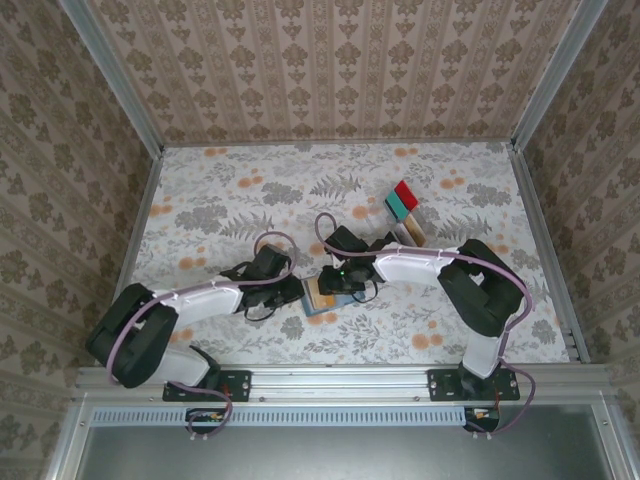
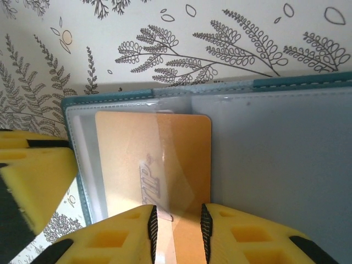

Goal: Put the credit cards into the card holder
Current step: Insert the credit card into the card slot.

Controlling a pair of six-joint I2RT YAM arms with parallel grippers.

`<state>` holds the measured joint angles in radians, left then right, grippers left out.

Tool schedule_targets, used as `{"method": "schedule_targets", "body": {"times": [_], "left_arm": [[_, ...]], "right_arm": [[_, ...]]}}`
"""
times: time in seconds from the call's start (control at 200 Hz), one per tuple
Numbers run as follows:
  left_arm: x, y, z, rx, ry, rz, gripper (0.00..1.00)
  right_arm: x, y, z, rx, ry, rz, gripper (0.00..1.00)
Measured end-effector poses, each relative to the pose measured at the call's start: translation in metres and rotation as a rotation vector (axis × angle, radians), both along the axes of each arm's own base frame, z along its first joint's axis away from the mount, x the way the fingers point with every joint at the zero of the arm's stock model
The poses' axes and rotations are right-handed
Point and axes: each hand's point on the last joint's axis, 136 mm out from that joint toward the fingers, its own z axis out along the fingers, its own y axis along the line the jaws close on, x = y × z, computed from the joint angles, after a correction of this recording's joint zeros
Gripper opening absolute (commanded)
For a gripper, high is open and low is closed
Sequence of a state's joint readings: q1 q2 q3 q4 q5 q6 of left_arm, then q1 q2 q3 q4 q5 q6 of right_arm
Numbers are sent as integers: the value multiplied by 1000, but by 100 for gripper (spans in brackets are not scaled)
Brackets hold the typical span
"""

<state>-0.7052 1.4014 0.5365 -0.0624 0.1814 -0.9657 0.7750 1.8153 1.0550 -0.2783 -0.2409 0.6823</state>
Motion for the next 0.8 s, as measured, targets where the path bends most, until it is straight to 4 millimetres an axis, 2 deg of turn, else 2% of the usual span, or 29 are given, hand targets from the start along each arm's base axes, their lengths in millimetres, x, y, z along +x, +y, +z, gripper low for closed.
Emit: {"method": "schedule_targets", "body": {"times": [0.11,0.445,0.555,0.73,0.8], "left_arm": [[1,-1,-3,-2,12,0,12],[7,-10,-2,-21,16,-11,12],[7,-10,-2,-21,16,-11,12],[7,-10,-1,-16,15,-17,13],[7,-10,-1,-15,15,-19,14]], "right_arm": [[-1,4,0,23,10,10,29],[-5,17,6,98,33,49,29],[-3,13,10,87,16,41,29],[11,-5,31,45,-70,-25,29],[13,-10,32,40,-79,-43,29]]}}
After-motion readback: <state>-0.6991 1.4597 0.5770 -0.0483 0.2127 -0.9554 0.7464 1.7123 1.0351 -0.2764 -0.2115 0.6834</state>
